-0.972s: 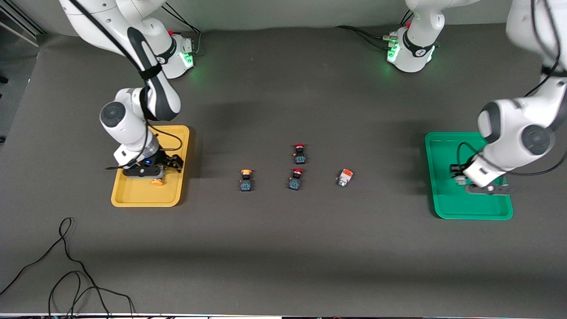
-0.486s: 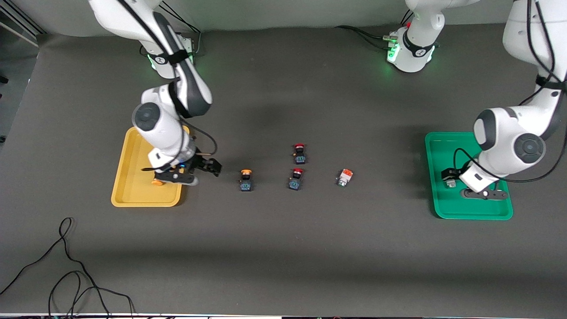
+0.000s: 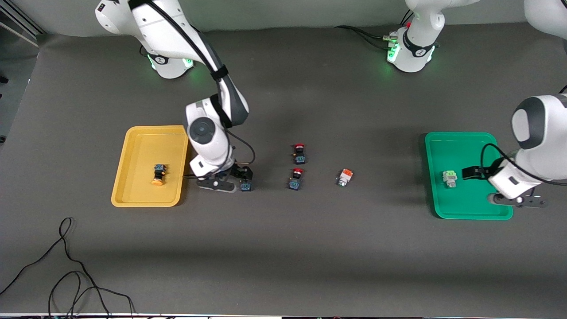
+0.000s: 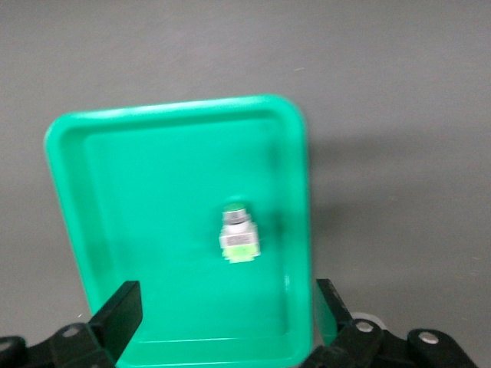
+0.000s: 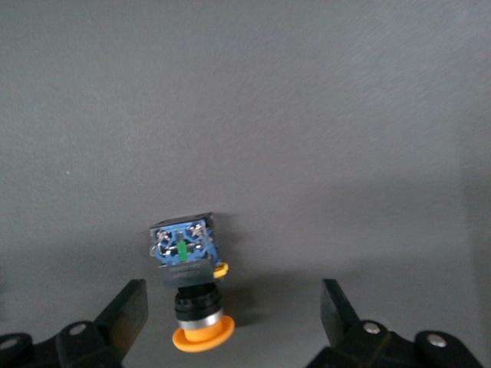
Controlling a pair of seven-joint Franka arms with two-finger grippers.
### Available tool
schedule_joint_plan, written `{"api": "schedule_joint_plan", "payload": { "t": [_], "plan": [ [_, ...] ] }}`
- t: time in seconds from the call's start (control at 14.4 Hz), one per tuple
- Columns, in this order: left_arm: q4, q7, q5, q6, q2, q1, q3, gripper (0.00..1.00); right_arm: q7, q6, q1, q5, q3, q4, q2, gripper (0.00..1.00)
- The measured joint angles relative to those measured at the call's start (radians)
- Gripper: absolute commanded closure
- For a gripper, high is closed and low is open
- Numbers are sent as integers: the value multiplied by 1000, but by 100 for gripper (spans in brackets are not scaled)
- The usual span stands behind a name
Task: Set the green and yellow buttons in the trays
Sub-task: 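Release the green button in the green tray while the right gripper grasps another yellow button, then carry the yellow button to the yellow tray while the left gripper carries the orange-based button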
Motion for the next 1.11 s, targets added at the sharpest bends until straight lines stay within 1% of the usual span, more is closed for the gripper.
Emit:
{"api": "schedule_joint_plan", "payload": {
  "t": [0.14,0.28,0.35,0.42,0.49,0.56,0.62,0.83,0.97,1.11],
  "plan": [
    [-2,-5,-3,0,16,-83,-14,0,3,0,8,21,15,20,31,0],
    [-1,-10,-6,6,40,-189,-20,0,3,9,16,33,19,28,49,0],
    [-1,-12,-12,11,51,-239,-21,0,3,21,18,34,20,29,58,4],
    [-1,-14,-31,22,60,-288,-23,0,3,34,18,34,19,29,68,24],
    [-1,-17,-57,35,68,-337,-24,0,3,45,18,34,19,29,79,60],
    [-1,-24,-78,48,73,-377,-25,0,3,56,18,34,19,30,87,91],
    [-1,-38,-90,58,78,-412,-25,0,3,60,18,34,19,31,93,100],
    [-3,-91,-94,102,102,-485,-25,0,5,61,18,36,19,40,94,100],
    [-5,-108,-94,146,149,-512,-23,0,13,58,19,37,17,49,84,100],
    [-7,-134,-90,207,215,-528,-22,0,17,19,24,37,-2,57,57,100]
  ]
}}
